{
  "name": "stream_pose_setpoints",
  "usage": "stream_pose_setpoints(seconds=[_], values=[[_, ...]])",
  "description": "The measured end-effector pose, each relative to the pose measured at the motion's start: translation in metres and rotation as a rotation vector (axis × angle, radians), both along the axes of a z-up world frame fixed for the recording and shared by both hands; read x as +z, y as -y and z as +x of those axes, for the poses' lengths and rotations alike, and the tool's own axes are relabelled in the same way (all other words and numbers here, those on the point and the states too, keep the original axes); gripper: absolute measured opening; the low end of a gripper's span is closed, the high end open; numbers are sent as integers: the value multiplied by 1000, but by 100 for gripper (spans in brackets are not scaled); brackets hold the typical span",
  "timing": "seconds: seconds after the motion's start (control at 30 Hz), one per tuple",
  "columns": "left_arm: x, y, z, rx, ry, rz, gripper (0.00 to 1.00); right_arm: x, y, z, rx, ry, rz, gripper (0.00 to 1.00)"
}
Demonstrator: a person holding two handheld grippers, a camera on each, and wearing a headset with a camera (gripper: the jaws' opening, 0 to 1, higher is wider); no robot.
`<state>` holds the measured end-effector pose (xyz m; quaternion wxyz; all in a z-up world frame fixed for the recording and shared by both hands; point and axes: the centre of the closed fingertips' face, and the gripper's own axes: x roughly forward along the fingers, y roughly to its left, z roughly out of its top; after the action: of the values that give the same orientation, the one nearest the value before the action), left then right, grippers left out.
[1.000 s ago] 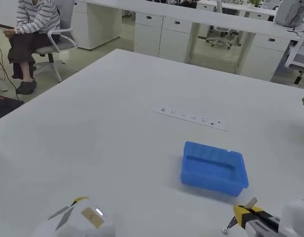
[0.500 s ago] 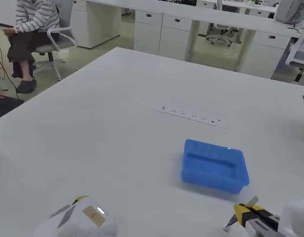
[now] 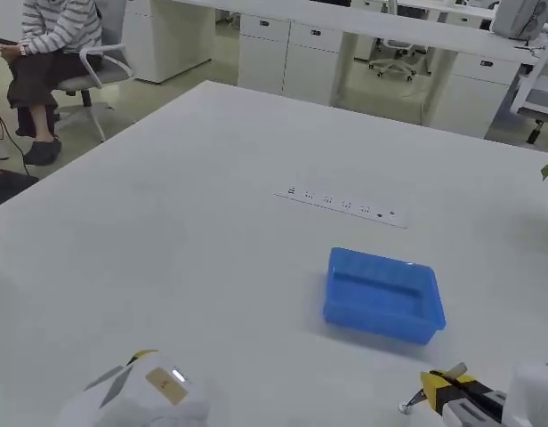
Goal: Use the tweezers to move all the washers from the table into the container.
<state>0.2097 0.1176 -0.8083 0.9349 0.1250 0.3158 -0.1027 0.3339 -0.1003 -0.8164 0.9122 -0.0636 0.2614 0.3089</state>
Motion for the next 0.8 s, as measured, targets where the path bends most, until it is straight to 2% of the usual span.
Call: stream_pose_setpoints(seconds=[0.13, 0.37, 0.63, 0.8], values=[[0, 0, 0, 1, -2, 2, 82, 0, 0, -1, 0, 0, -2, 2], [-1, 0, 0, -3, -7, 3, 82, 1, -4, 1, 17, 26, -22, 2], [-2, 0, -1, -4, -11, 5, 82, 0, -7, -1, 60, 81, -72, 1], [-3, 0, -1, -6, -17, 8, 81, 0, -16, -4, 95, 80, -86, 0]])
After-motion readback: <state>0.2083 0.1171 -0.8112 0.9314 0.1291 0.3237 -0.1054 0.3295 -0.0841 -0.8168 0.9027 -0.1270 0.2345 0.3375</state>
